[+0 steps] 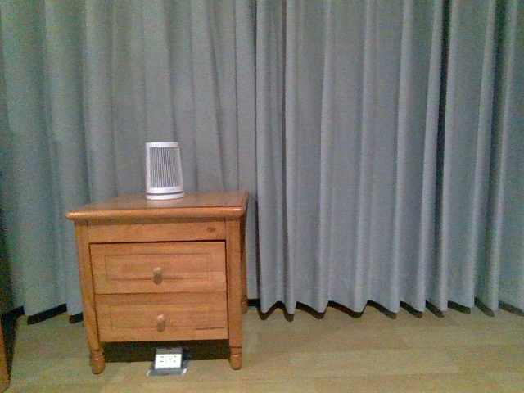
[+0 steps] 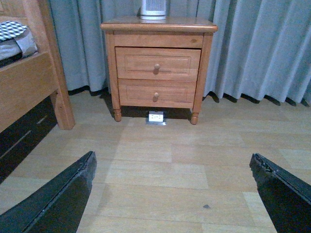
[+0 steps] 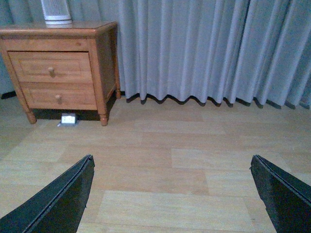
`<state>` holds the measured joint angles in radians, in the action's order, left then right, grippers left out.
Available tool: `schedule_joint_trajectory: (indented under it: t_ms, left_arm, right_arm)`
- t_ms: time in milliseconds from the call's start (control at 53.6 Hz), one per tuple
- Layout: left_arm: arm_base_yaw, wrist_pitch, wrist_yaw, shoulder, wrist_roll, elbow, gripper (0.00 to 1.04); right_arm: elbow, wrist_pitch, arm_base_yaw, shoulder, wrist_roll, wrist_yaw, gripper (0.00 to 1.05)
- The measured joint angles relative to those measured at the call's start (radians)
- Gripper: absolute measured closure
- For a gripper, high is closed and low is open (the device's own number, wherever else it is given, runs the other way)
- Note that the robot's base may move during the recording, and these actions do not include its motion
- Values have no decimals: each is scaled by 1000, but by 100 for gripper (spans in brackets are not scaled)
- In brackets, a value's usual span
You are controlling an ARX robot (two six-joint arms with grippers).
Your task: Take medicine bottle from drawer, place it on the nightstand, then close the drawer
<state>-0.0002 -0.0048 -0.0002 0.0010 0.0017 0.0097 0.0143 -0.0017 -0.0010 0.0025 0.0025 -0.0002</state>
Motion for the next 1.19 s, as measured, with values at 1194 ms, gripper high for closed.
schedule_joint_trajectory:
  t_ms: [1194]
  left_arm:
    - [0,0,0,0,0,0,7]
  right_arm:
    - [0,0,0,0,0,0,7]
